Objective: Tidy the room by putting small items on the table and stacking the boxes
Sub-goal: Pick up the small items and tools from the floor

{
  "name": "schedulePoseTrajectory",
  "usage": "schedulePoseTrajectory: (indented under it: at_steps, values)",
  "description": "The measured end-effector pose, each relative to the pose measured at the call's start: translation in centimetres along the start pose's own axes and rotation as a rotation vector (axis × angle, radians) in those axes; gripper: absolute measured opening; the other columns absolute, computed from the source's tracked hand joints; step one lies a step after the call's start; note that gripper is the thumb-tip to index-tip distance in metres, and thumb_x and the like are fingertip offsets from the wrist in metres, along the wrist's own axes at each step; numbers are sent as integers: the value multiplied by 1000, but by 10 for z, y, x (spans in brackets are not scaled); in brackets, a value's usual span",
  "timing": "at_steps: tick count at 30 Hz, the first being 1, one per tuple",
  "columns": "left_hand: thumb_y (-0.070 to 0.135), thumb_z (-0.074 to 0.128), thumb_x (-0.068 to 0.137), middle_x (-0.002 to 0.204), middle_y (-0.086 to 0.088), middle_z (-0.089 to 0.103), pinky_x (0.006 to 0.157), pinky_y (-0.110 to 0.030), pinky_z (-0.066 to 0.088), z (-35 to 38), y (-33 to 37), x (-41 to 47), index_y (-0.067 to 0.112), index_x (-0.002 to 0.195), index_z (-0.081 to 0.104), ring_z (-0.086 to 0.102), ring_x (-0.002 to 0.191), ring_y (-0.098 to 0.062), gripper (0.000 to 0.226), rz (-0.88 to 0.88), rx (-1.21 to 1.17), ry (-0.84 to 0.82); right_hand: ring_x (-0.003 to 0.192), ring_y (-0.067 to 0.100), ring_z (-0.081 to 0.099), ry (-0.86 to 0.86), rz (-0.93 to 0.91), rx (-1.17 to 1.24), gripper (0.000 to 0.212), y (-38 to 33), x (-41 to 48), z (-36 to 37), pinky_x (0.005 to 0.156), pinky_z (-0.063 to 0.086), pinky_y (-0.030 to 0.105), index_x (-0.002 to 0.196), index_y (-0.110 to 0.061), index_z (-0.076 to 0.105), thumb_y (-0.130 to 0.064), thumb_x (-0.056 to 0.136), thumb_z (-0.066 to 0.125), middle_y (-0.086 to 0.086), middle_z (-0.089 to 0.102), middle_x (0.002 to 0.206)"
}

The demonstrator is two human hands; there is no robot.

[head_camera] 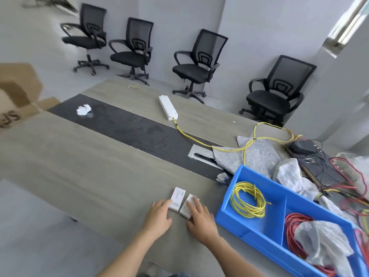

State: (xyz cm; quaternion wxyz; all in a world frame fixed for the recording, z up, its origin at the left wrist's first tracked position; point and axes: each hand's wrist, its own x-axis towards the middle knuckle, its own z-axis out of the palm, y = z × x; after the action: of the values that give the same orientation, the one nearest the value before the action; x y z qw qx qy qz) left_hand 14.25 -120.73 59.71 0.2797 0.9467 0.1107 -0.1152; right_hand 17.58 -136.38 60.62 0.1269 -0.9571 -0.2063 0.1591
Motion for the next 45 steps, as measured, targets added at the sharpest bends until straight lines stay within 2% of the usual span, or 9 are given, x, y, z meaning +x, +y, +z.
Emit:
schedulePoseTrajectory:
  at_steps: [3, 7, 12, 14, 17, 21, 28, 36, 45]
  values:
    - [22, 51, 91, 140, -3, 43, 105, -25, 32, 8, -6, -33, 18, 143, 34, 36, 132, -22, 54, -134, -30, 87, 136, 28, 27, 30, -12, 22, 64, 4, -18, 5, 106, 30, 35, 149, -28, 13, -21, 92, 42, 5, -3, 158]
    - [28, 46, 96, 143, -2, 41, 104, -24, 30, 20, -17, -107, 19, 144, 33, 36, 133, -19, 50, -343, -149, 222, 129, 36, 38, 117, -181, 179, 57, -13, -46, 19, 101, 33, 43, 138, -12, 42, -16, 81, 44, 19, 30, 146]
    - [22, 50, 96, 141, -9, 44, 104, -26, 33, 36, -43, -193, 11, 141, 36, 42, 130, -21, 49, -656, -477, 292, 111, 19, 46, 86, -483, 365, 43, -56, -81, 44, 90, 34, 16, 119, -18, 52, -24, 78, 41, 18, 56, 118]
    - [19, 52, 94, 127, -10, 53, 96, -25, 38, 44, -49, -225, 9, 137, 41, 51, 119, -22, 45, -769, -600, 332, 99, 14, 45, 81, -587, 375, 37, -71, -95, 59, 84, 36, 18, 112, -21, 47, -25, 76, 42, 14, 61, 105]
    - [13, 53, 93, 113, -14, 59, 80, -23, 38, 55, -62, -269, 5, 130, 49, 56, 109, -25, 39, -897, -700, 407, 99, 14, 48, 4, -672, 307, 40, -89, -119, 79, 76, 43, 20, 114, -19, 49, -28, 76, 40, 10, 62, 103]
    - [13, 53, 92, 103, -14, 59, 77, -28, 40, 60, -80, -318, 4, 124, 54, 59, 99, -28, 33, -954, -836, 539, 127, 19, 40, -168, -672, 192, 48, -118, -146, 82, 95, 40, 26, 138, -16, 40, -25, 92, 41, 2, 44, 134]
    - [19, 52, 94, 92, -4, 59, 63, -19, 41, 84, -124, -479, 15, 112, 57, 58, 82, -18, 19, -1020, -865, 663, 129, 18, 37, -351, -673, 187, 43, -207, -242, 152, 101, 34, 25, 138, -16, 38, -24, 96, 45, 3, 42, 137]
    - [8, 49, 93, 83, -15, 58, 59, -26, 36, 119, -166, -711, 5, 85, 57, 51, 68, -24, 12, -1435, -1191, 1343, 130, 14, 34, -646, -1069, -67, 38, -305, -403, 250, 98, 33, 19, 133, -21, 47, -30, 96, 45, -1, 41, 138]
    - [8, 50, 90, 76, -10, 59, 57, -26, 35, 163, -177, -742, 5, 84, 58, 51, 60, -20, 11, -1539, -1427, 1268, 124, 13, 37, -698, -1174, -227, 36, -346, -437, 278, 94, 33, 18, 130, -21, 51, -31, 95, 45, -2, 44, 133]
